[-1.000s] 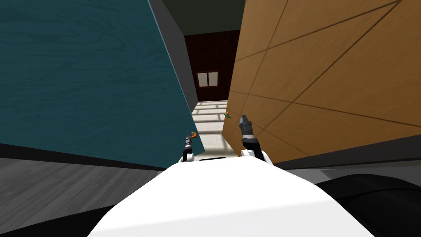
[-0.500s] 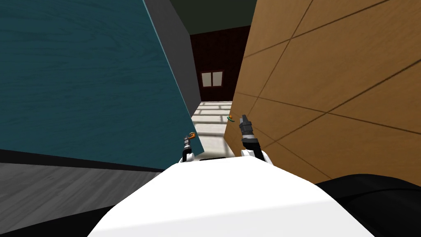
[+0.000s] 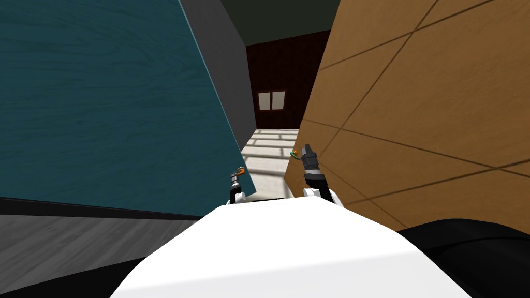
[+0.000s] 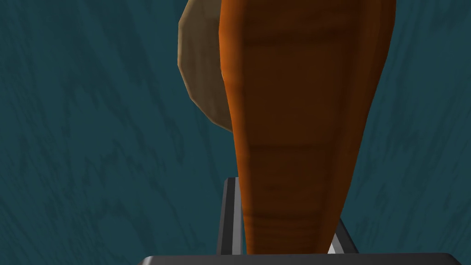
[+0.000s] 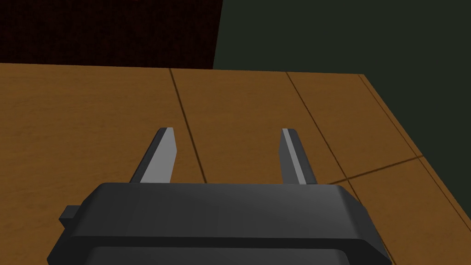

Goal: Push the door open

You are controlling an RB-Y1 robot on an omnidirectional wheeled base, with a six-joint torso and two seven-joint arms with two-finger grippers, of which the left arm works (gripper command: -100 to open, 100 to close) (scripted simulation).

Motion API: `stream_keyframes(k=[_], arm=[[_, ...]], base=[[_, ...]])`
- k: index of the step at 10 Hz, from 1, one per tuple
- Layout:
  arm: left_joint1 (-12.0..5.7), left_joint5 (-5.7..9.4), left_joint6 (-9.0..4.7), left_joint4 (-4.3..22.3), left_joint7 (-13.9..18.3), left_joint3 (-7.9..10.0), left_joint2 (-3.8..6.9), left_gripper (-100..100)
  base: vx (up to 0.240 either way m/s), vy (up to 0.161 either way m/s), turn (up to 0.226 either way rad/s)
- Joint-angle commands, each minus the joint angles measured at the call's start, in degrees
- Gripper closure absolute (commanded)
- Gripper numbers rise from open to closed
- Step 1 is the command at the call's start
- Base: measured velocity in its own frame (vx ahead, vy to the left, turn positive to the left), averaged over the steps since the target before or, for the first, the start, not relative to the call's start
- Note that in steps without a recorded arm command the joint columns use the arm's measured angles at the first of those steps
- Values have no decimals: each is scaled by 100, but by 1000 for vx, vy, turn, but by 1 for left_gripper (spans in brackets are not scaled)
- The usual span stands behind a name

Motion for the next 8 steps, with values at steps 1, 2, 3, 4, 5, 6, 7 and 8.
stream_keyframes(k=[1, 2, 3, 4, 5, 6, 7, 8], arm=[[-52, 21, -27, 15, -31, 33, -84, 100], [-55, 32, -29, 16, -45, 55, -115, 100], [-33, 49, -44, 56, -31, 100, -22, 100], [-34, 112, -58, 38, -84, 208, 176, 100], [-37, 138, -62, 32, -109, 252, 230, 100], [-39, 168, -65, 25, -138, 301, 269, 100], [-43, 200, -69, 17, -168, 353, 288, 100], [-43, 200, -69, 17, -168, 353, 288, 100]], base=[[146, -51, 66], [154, -49, 37], [69, -5, 44], [106, 16, 24], [179, 18, 39], [207, 10, 34], [213, -8, 49], [140, 2, 28]])
